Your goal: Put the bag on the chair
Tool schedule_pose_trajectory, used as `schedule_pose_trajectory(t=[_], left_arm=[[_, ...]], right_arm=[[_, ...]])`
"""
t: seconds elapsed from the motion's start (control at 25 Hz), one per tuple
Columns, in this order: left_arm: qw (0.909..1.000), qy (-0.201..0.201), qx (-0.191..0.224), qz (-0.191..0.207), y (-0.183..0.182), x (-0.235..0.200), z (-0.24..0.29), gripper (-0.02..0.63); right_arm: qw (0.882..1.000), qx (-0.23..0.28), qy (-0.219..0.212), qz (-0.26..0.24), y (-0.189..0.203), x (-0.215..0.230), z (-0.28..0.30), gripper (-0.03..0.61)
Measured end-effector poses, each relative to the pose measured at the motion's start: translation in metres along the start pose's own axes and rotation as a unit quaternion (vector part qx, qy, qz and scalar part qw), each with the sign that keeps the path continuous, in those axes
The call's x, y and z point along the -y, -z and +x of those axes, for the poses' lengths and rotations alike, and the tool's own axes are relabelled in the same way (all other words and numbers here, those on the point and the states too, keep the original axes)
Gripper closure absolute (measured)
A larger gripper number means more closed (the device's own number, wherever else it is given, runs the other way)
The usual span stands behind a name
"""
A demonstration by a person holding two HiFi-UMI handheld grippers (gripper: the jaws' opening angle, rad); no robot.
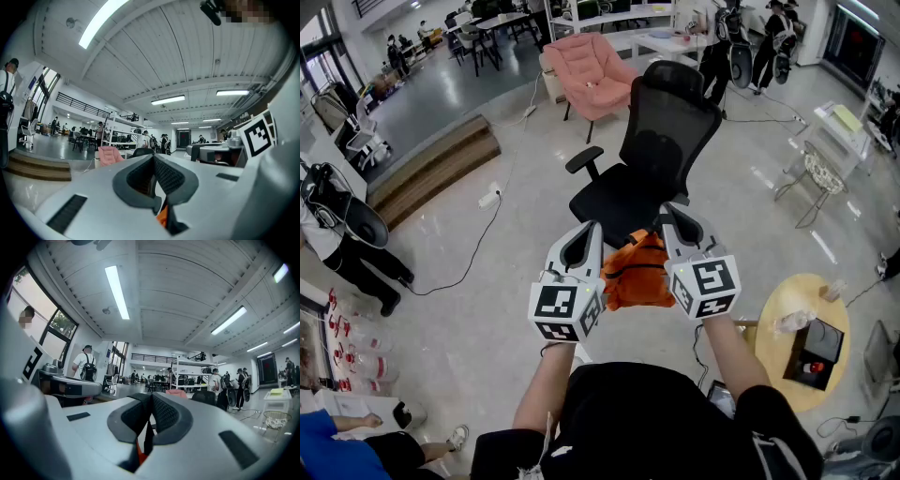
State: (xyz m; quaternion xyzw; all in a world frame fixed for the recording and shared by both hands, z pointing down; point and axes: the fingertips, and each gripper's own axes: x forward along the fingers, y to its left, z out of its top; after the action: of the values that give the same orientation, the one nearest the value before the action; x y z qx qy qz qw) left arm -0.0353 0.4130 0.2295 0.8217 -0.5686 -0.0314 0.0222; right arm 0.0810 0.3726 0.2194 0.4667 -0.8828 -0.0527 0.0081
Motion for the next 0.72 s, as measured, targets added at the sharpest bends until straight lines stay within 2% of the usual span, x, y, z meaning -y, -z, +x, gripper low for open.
schedule_pose_trajectory(t=[0.72], left_arm=[[0.9998, -0.008, -0.016, -0.008, 0.015, -0.001, 0.020, 0.603]], right_arm=[[1.000, -0.007, -0.003, 0.008, 0.012, 0.018, 0.009, 0.578]])
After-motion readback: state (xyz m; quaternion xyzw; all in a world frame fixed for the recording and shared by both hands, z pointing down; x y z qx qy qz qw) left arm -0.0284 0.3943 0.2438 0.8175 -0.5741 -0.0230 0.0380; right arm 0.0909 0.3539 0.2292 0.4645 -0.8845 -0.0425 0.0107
